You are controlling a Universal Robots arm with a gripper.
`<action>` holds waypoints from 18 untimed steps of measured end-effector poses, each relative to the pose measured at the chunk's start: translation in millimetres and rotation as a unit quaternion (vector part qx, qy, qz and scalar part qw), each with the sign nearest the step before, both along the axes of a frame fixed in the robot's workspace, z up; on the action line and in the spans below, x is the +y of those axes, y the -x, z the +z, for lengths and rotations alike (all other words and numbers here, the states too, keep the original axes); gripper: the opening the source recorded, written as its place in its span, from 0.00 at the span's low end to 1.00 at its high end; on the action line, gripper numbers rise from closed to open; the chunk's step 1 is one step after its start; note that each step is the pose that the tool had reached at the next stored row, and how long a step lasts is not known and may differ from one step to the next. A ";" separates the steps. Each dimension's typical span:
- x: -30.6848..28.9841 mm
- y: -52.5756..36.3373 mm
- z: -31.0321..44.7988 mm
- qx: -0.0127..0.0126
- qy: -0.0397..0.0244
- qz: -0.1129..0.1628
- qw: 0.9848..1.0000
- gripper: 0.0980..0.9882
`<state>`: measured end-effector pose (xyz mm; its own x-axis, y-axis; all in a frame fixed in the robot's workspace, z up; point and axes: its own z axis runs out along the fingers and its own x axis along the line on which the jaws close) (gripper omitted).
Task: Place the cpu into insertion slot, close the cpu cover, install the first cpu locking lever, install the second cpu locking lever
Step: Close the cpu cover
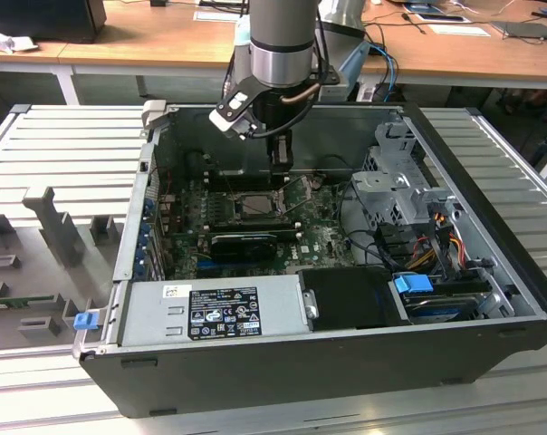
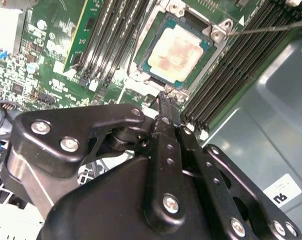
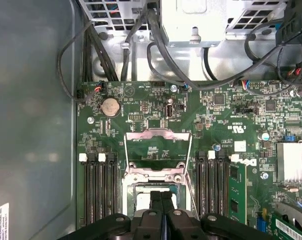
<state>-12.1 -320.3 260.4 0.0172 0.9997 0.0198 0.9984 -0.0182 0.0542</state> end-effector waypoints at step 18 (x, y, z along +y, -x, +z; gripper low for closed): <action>0.0 -47.1 0.1 0.005 -0.001 0.004 1.000 0.01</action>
